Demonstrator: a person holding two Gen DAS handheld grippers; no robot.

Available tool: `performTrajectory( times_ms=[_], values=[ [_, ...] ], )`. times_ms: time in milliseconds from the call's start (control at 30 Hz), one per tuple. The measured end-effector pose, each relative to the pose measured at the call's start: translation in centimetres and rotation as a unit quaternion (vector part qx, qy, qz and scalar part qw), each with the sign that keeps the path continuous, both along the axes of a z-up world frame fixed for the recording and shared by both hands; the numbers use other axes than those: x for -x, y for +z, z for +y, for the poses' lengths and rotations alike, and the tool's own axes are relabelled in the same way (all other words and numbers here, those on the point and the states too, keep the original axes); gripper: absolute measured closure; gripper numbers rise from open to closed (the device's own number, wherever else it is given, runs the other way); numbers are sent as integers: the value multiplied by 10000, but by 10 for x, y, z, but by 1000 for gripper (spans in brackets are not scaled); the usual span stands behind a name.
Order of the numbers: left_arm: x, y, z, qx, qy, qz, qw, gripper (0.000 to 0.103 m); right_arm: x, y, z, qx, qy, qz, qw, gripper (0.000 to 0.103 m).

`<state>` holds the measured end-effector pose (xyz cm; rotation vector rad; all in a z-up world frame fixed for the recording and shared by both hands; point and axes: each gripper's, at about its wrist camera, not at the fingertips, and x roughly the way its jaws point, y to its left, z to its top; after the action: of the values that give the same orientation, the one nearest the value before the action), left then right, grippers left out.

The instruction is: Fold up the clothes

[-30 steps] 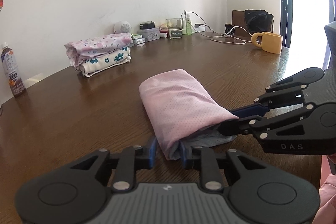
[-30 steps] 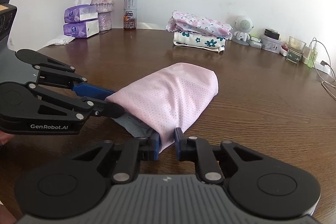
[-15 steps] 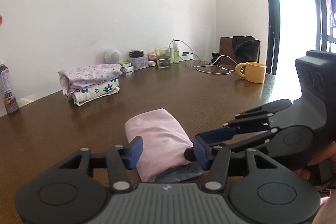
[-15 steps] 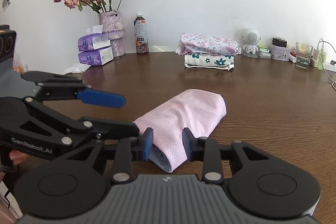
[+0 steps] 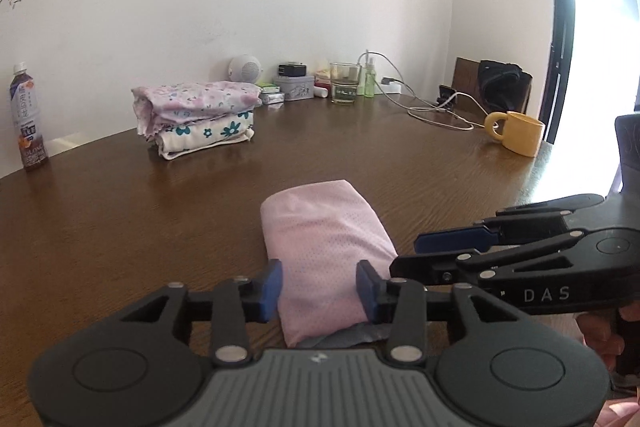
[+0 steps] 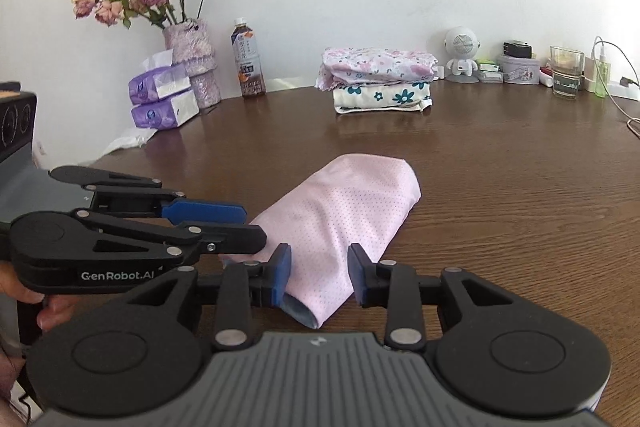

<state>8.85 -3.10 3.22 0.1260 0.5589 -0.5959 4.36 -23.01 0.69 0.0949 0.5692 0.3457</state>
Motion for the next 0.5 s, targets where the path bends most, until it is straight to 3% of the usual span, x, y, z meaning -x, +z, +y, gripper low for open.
performTrajectory(
  times_ms=[67, 133, 200, 267, 333, 367, 400, 467, 500],
  values=[
    [-6, -5, -1, -7, 24, 168, 9999, 60, -8, -3, -4, -133, -121, 135, 9997, 68],
    [-8, -9, 0, 23, -2, 281, 9996, 75, -15, -9, -7, -261, -164, 333, 9990, 70],
    [-9, -9, 1, 97, -32, 315, 9995, 77, -17, -14, -10, -360, -181, 461, 9981, 78],
    [-10, -5, 5, 237, 72, 338, 9991, 76, -16, -13, -13, -467, -231, 446, 9976, 78],
    [-14, -4, 8, 381, 154, 423, 9983, 50, -15, -11, -16, -574, -281, 430, 9970, 75],
    [-16, -5, 9, 448, 167, 513, 9975, 46, -15, -10, -18, -628, -306, 423, 9967, 70],
    [-19, -7, 10, 516, 181, 602, 9967, 47, -15, -10, -20, -692, -351, 428, 9961, 61],
    [-24, -9, 12, 651, 208, 782, 9946, 51, -22, -13, -26, -855, -478, 555, 9936, 59],
    [-27, -11, 13, 719, 221, 871, 9934, 67, -25, -15, -29, -961, -512, 643, 9920, 60]
  ],
)
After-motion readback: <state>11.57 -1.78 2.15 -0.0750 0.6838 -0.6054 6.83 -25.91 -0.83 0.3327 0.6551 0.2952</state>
